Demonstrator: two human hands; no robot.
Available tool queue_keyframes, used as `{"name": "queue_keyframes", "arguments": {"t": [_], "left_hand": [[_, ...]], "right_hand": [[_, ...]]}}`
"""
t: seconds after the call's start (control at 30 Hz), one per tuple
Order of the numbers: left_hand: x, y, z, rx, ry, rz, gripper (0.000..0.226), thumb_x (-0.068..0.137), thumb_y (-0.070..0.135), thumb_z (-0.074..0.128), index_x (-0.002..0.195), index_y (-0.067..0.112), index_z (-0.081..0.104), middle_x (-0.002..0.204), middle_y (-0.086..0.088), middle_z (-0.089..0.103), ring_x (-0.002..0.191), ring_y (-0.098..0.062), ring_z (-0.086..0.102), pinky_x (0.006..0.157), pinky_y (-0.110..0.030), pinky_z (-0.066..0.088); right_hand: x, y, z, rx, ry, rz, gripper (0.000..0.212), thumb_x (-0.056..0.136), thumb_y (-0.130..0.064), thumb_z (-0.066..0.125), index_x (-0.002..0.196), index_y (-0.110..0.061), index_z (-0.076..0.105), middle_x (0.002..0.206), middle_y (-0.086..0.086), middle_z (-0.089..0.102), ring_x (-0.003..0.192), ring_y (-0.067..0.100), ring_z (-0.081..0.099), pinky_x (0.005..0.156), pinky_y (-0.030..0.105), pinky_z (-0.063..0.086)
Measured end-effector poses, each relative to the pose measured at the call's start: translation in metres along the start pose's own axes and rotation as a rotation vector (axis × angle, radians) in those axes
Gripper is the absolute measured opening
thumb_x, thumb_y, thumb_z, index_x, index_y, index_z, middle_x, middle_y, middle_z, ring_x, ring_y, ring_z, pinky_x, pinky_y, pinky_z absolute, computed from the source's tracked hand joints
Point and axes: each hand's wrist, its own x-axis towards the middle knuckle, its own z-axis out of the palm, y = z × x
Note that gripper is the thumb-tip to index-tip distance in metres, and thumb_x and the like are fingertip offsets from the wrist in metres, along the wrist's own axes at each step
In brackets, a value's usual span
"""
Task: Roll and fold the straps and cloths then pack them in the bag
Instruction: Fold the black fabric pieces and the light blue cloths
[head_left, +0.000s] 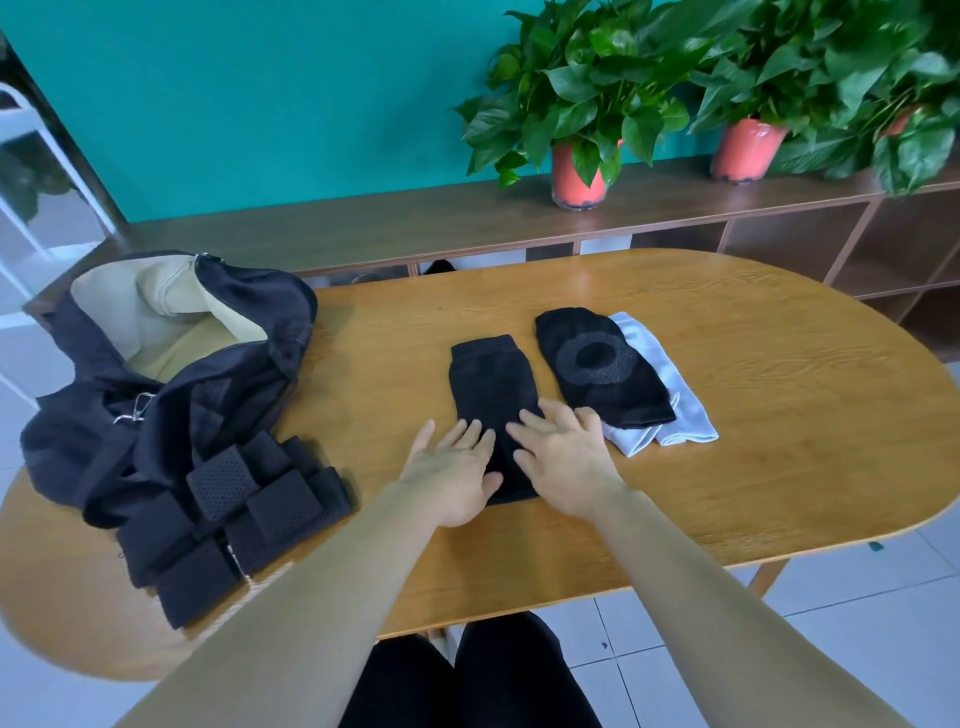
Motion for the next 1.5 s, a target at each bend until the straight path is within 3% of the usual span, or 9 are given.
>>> {"name": "queue_keyframes", "arguments": {"t": [0.07,0.2,0.3,0.4,0.53,0.67,0.93,1.1,1.5], "left_hand": [[-0.002,-0.003,0.002,0.047,-0.076,0.001,0.061,0.102,0.046,0.017,0.152,0.021,-0.008,0.159,0.001,-0.015,0.146,-0.013,-0.014,0.116,-0.047,-0.015],[-0.017,-0.009,-0.004,0.133,-0.096,0.024,0.062,0.101,0.047,0.024,0.153,0.022,0.001,0.161,0.0,-0.006,0.148,-0.015,-0.004,0.115,-0.051,-0.014],[-0.026,-0.019,-0.003,0.063,0.078,0.043,0.056,0.1,0.048,0.029,0.151,0.026,0.021,0.16,0.002,0.013,0.146,-0.014,0.013,0.115,-0.049,-0.009],[-0.023,-0.025,-0.002,0.008,0.312,0.042,0.049,0.103,0.036,0.028,0.15,0.023,0.024,0.159,0.003,0.018,0.146,-0.011,0.014,0.116,-0.043,-0.006],[0.004,-0.027,-0.01,0.02,0.316,-0.021,0.055,0.104,0.029,0.024,0.153,0.013,0.006,0.161,-0.002,0.003,0.148,-0.012,-0.001,0.116,-0.04,-0.011],[0.035,-0.03,-0.014,0.029,0.208,-0.058,0.06,0.103,0.03,0.022,0.152,0.009,-0.007,0.16,-0.004,-0.01,0.146,-0.015,-0.013,0.115,-0.039,-0.016],[0.071,-0.045,-0.003,0.03,0.121,0.035,0.065,0.099,0.044,0.007,0.149,0.008,-0.016,0.158,-0.006,-0.02,0.144,-0.015,-0.023,0.116,-0.042,-0.018],[0.074,-0.055,0.008,0.047,0.103,0.035,0.067,0.098,0.05,0.003,0.15,0.011,-0.016,0.157,-0.004,-0.022,0.143,-0.012,-0.024,0.116,-0.041,-0.019],[0.04,-0.071,-0.003,0.146,0.025,-0.021,0.066,0.099,0.046,0.004,0.149,0.008,-0.017,0.157,-0.008,-0.02,0.144,-0.015,-0.021,0.115,-0.046,-0.019]], "right_hand": [[-0.002,-0.001,0.001,-0.016,-0.074,-0.013,0.042,0.101,-0.036,0.035,0.142,-0.031,0.041,0.152,-0.006,0.033,0.141,0.014,0.02,0.112,0.041,0.012],[-0.005,0.0,-0.003,0.078,0.035,-0.046,0.031,0.097,-0.029,0.045,0.122,-0.029,0.062,0.131,-0.011,0.056,0.127,0.013,0.036,0.106,0.036,0.016],[-0.006,-0.002,-0.001,0.116,0.215,-0.056,0.025,0.093,-0.017,0.054,0.112,-0.021,0.069,0.109,-0.007,0.068,0.115,0.018,0.049,0.098,0.035,0.027],[0.0,-0.007,0.005,0.089,0.305,-0.028,0.028,0.089,-0.011,0.06,0.116,-0.014,0.068,0.114,0.004,0.068,0.116,0.025,0.053,0.099,0.04,0.036],[0.025,-0.013,-0.001,0.036,0.261,-0.014,0.037,0.093,-0.014,0.053,0.13,-0.009,0.056,0.133,0.009,0.056,0.131,0.026,0.043,0.107,0.04,0.028],[0.06,-0.013,0.0,-0.059,0.075,0.016,0.049,0.102,-0.025,0.031,0.149,-0.011,0.024,0.157,0.005,0.022,0.146,0.018,0.012,0.118,0.035,0.009],[0.096,-0.008,0.024,-0.109,-0.262,-0.001,0.058,0.103,-0.04,0.012,0.151,-0.015,-0.008,0.159,0.001,-0.015,0.144,0.013,-0.017,0.119,0.035,-0.007],[0.095,0.003,0.037,-0.105,-0.289,0.045,0.068,0.097,-0.056,0.005,0.15,-0.017,-0.012,0.157,-0.002,-0.019,0.143,0.01,-0.02,0.118,0.037,-0.009],[0.078,0.0,0.017,-0.07,-0.295,0.12,0.069,0.097,-0.057,0.003,0.15,-0.015,-0.01,0.158,0.0,-0.017,0.144,0.012,-0.019,0.117,0.042,-0.013]]}}
